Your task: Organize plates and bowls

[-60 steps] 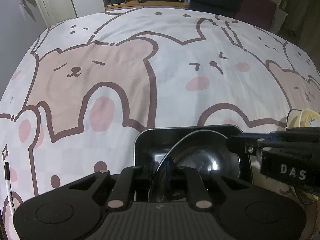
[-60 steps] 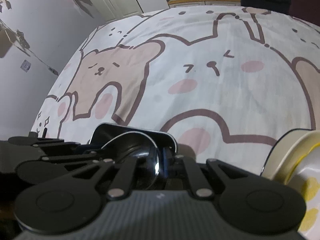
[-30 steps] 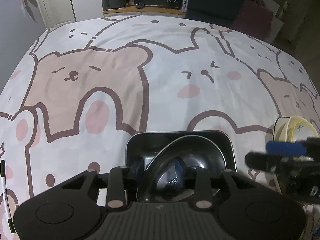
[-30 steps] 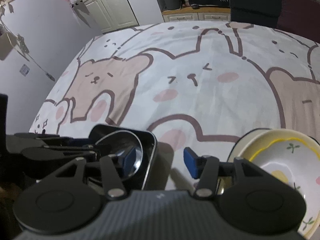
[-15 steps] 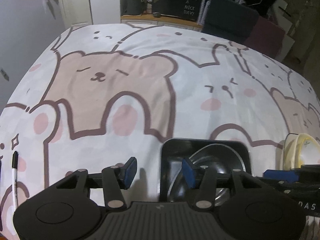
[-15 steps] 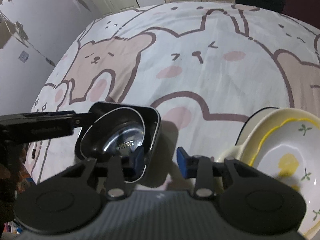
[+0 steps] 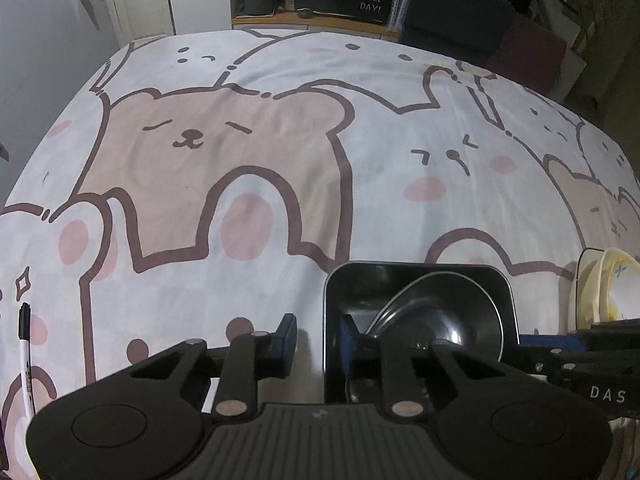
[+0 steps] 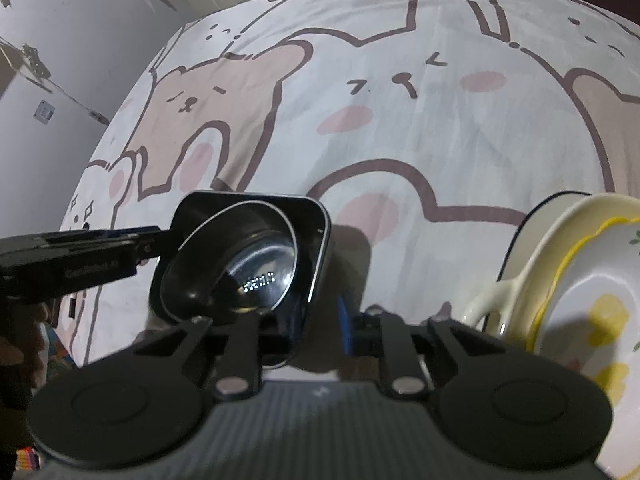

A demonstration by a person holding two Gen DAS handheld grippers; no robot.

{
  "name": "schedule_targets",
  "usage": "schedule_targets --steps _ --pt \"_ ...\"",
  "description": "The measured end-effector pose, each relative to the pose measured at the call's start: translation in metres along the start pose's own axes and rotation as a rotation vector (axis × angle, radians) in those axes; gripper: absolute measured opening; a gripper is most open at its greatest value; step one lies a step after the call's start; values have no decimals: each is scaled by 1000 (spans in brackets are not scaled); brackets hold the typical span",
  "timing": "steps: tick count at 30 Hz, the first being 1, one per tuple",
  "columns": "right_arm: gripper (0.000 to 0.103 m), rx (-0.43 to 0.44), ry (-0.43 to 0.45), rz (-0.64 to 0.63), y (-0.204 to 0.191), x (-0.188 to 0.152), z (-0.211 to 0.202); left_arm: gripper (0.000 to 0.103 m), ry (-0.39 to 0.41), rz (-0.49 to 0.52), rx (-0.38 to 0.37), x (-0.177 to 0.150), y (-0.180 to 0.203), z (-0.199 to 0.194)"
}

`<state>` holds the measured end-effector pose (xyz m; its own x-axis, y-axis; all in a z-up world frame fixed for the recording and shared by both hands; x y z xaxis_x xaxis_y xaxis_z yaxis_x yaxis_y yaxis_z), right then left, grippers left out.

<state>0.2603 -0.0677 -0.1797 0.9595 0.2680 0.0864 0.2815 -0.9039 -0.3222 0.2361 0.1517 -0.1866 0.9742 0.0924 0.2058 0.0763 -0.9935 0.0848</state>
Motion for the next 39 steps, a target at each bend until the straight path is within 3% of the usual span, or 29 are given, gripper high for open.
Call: schedule_targets --steps 5,11,22,39 --pt "23 -3 -9 -3 -1 3 5 17 -36 29 9 -4 1 7" --pt "12 6 -9 -7 -5 4 8 8 -64 60 12 -6 5 12" --pt "12 85 0 186 8 2 13 4 -91 95 19 -5 8 19" --pt "9 28 11 157 3 5 21 4 -94 93 5 -5 8 20"
Point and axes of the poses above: each gripper's, at about its wrist camera, not at the fingertips, and z roughly the way its jaws point, y to its right, x to its top, the point moved 8 cm from there along z, roughly the way its jaws point, and after that the axes turned 13 degrees about -y, right-handed, at the moved point
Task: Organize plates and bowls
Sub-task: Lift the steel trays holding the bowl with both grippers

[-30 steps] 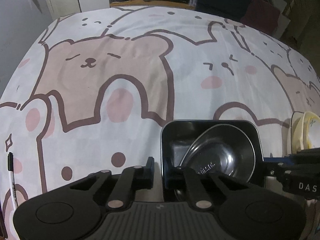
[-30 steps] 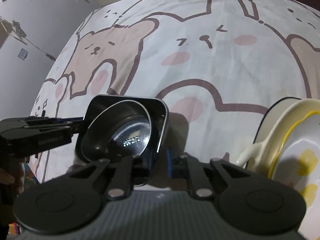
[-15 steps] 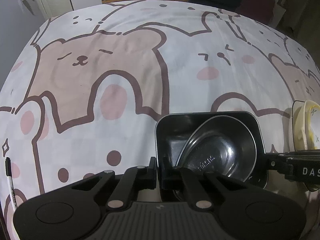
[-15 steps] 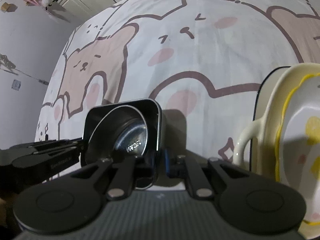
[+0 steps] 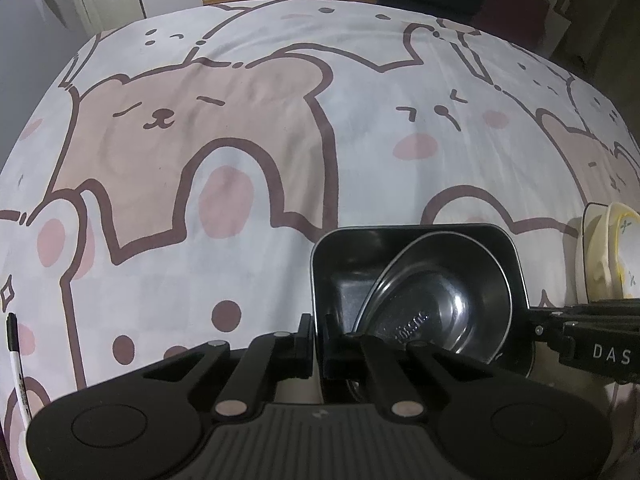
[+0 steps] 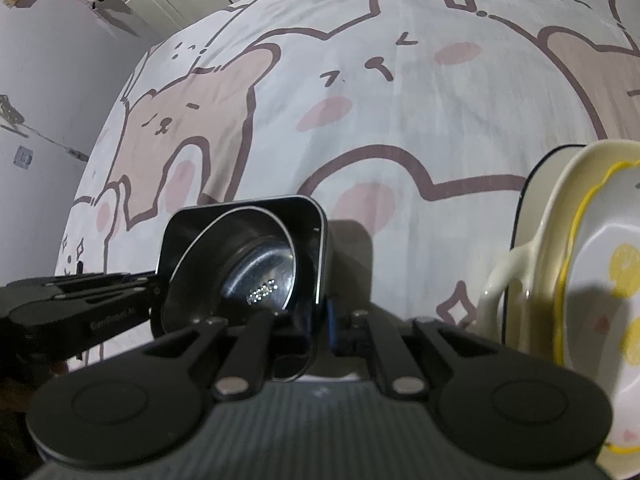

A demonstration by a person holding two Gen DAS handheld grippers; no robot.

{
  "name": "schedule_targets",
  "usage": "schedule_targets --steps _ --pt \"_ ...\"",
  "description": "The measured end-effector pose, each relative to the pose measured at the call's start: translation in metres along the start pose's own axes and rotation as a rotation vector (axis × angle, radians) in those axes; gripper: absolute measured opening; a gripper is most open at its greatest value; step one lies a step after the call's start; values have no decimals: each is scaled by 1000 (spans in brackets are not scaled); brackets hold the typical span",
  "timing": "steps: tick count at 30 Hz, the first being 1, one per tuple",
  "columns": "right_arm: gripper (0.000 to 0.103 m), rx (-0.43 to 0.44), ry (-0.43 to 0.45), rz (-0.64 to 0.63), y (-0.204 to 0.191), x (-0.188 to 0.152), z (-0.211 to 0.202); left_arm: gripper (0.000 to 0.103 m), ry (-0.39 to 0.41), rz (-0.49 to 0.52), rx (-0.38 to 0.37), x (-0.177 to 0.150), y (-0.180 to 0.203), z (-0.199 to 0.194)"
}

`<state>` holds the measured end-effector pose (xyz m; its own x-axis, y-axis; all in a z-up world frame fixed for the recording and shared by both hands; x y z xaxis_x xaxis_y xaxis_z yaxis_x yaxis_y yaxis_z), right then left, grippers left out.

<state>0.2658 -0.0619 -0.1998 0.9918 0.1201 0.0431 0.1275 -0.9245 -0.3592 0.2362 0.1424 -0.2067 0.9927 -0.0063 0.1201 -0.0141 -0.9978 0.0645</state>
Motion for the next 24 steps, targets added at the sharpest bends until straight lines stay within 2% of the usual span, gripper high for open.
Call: schedule_targets --steps 9,14,24 --pt "9 -23 2 -22 -3 -2 -1 3 3 -4 -5 -1 0 0" --pt "8 -34 4 -35 -4 -2 -1 4 7 -24 -37 -1 -1 -1" --pt "6 -41 24 -39 -1 3 -7 3 76 -47 -59 4 -1 -16"
Point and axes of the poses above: each gripper's, at about its wrist camera, not at the fingertips, and z roughly the way its jaws point, y to its right, x to its top, the point moved 8 cm from there along z, roughly the way its jaws point, and after that the axes turned 13 degrees about -y, right-handed, at the moved point
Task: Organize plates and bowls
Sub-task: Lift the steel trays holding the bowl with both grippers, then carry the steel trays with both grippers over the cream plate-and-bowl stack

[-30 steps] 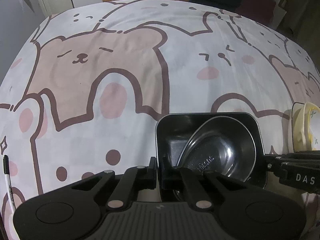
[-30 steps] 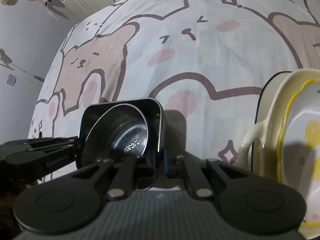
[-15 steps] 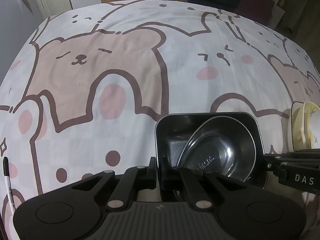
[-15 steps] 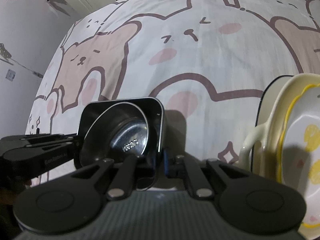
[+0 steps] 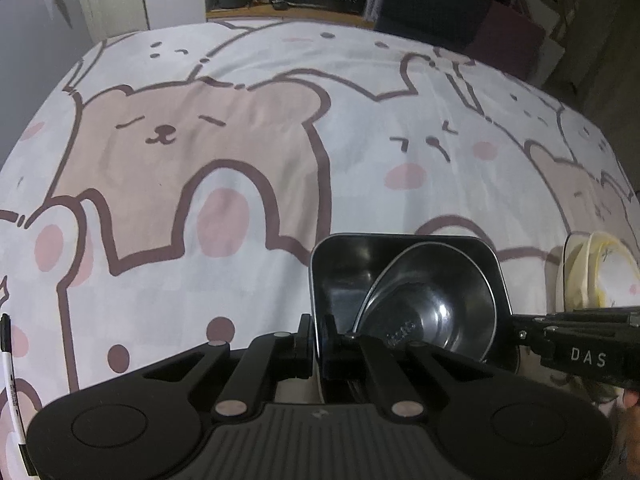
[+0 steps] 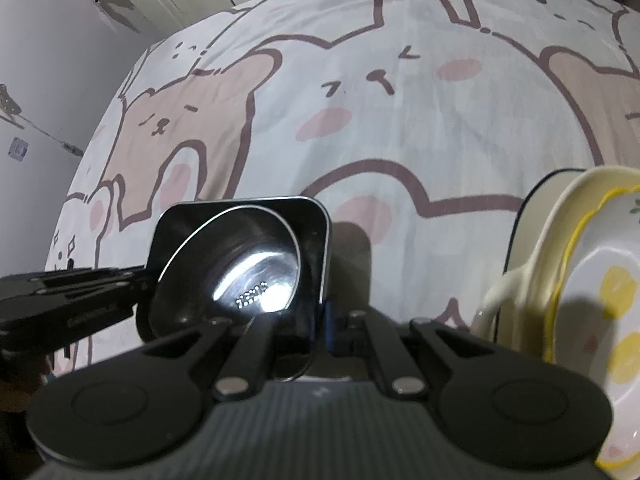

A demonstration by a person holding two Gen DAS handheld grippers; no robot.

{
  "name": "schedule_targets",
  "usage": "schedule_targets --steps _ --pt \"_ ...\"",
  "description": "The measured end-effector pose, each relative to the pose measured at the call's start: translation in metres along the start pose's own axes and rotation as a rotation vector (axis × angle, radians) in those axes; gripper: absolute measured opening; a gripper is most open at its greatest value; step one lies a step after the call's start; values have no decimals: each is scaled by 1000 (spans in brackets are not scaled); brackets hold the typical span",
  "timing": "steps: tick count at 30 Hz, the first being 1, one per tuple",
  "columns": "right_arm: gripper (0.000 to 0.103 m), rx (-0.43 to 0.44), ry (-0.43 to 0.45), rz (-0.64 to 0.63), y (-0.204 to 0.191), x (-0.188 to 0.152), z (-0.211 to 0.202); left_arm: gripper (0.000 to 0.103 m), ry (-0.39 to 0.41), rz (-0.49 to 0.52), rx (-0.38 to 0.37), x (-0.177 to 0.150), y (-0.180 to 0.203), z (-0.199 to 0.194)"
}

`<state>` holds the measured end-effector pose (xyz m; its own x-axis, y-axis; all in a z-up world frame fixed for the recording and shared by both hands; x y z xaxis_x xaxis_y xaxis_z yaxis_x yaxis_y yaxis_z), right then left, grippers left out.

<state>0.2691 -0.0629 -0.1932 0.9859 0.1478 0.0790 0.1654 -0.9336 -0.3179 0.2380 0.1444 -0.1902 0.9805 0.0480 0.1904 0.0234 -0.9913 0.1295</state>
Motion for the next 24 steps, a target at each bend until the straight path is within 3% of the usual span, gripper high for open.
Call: schedule_targets --steps 11,24 --pt "6 36 89 -20 1 6 -38 3 95 -50 -24 2 13 -36" --pt "5 31 228 1 44 -7 -115 5 218 -17 -101 0 86 -79"
Point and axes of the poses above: each gripper's, at about its wrist camera, not at the fingertips, and z roughly the way its jaws point, y to its right, x to its top, the point moved 8 cm from there along z, roughly the way its jaws point, and after that the axes turned 13 degrees about -y, right-handed, at the moved point
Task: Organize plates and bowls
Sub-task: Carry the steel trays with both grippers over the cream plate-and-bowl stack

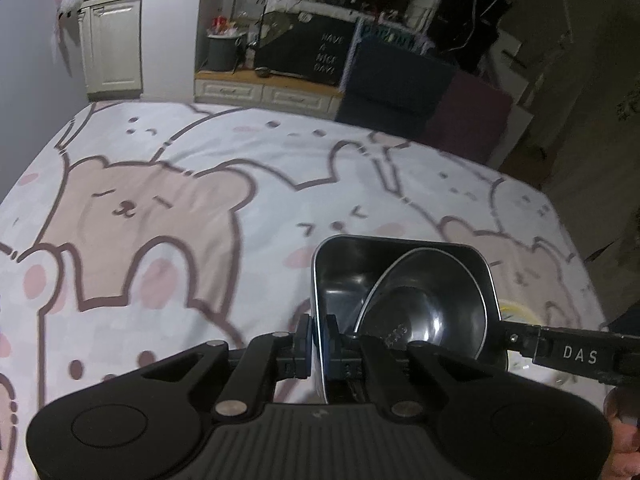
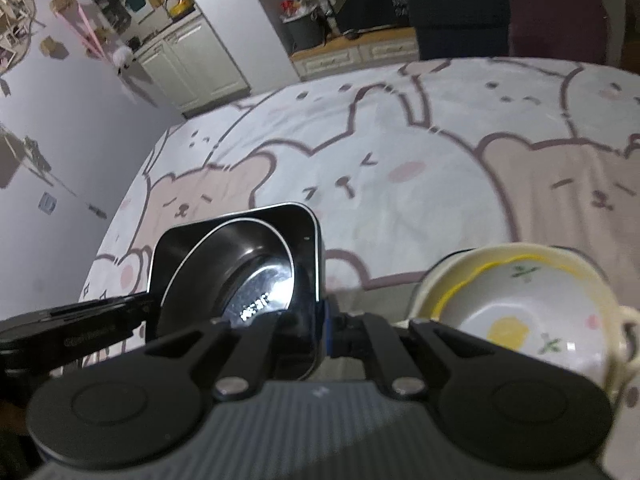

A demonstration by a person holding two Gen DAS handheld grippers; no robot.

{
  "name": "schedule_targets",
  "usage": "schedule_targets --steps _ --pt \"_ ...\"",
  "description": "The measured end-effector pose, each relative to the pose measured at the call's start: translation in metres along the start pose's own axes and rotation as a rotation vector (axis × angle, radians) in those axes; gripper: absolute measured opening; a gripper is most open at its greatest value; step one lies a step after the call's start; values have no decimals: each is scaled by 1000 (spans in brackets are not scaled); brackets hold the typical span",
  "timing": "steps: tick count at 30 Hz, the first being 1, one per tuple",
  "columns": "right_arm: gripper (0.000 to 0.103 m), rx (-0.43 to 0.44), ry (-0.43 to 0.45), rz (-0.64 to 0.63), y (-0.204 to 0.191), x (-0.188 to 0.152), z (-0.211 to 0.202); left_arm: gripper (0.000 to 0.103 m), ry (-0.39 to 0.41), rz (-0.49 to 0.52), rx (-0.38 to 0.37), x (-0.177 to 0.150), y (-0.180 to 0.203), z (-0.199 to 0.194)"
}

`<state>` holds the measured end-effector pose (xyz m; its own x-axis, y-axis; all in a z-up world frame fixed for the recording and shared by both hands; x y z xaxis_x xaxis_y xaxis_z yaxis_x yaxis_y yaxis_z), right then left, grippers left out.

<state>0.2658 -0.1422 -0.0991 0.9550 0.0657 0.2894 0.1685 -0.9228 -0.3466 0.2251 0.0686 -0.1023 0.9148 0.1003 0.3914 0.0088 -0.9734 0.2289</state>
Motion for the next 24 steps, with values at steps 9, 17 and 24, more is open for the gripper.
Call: schedule_targets --steps 9,17,24 --pt "5 -38 88 37 45 -9 -53 5 21 51 -73 1 59 2" --pt "5 -73 129 93 90 -18 -80 5 6 97 -117 0 106 14" --pt "5 -85 140 132 123 -30 -93 5 -19 128 -135 -3 132 25"
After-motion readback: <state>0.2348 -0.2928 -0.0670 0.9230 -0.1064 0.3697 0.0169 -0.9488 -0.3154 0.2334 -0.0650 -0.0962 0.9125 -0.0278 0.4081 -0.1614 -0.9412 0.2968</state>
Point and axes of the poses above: each gripper's, at about its wrist camera, not at the fingertips, and z roughly the way its jaws point, y to its right, x to its top, the point moved 8 cm from there along z, roughly the way its jaws point, and after that the axes turned 13 degrees about -y, right-handed, at the moved point
